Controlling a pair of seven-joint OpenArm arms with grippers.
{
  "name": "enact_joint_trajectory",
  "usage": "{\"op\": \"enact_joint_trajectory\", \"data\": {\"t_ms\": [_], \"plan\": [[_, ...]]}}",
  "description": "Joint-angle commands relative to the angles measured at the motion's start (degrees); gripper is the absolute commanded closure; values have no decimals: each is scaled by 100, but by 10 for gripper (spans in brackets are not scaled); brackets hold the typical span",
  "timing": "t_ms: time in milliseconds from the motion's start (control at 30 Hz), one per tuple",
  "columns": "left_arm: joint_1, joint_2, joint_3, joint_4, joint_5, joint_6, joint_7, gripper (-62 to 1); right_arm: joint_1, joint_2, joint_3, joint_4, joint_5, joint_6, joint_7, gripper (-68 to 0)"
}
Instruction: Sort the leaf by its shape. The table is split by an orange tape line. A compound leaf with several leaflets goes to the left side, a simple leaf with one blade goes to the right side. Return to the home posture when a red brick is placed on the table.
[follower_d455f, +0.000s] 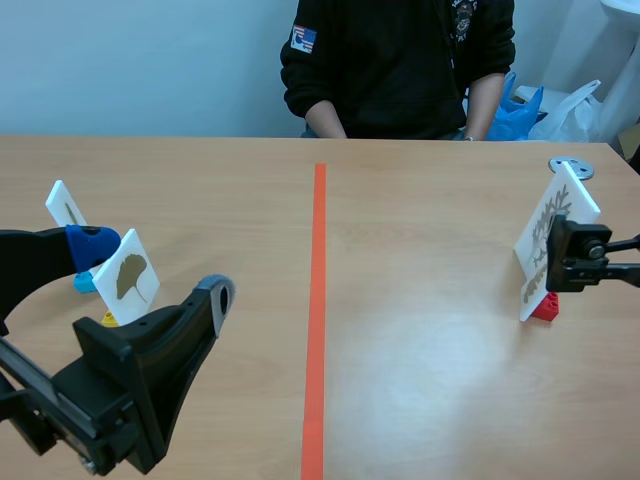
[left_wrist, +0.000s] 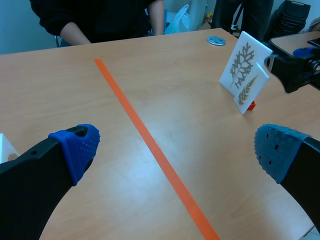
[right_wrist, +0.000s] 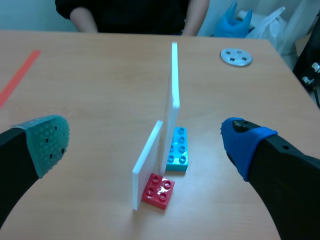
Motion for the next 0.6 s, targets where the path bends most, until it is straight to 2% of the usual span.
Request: {"op": "enact_joint_trajectory", "data": {"t_ms": [0,67,167,367,567], "plan": [[-17,13,-13,61,-39,9,-81,-623,-107,195,118,332,138,33,59,-665],[-17,13,-13,61,-37,9,-81,-623,-356,280,245,774,240,125,57,-669],[-17,13,-15,61,0,11,-81,-623,-730,448,391,1399,457,439,-24,-669],[-17,13,-15,61,9,35,-79,-623,-1488,824,424,2347,1147,1174,-542,-670],[-17,9,-20,61,317,107,-72,-623,-2111,929,424,3025,1200,1722,-866,-670]]}}
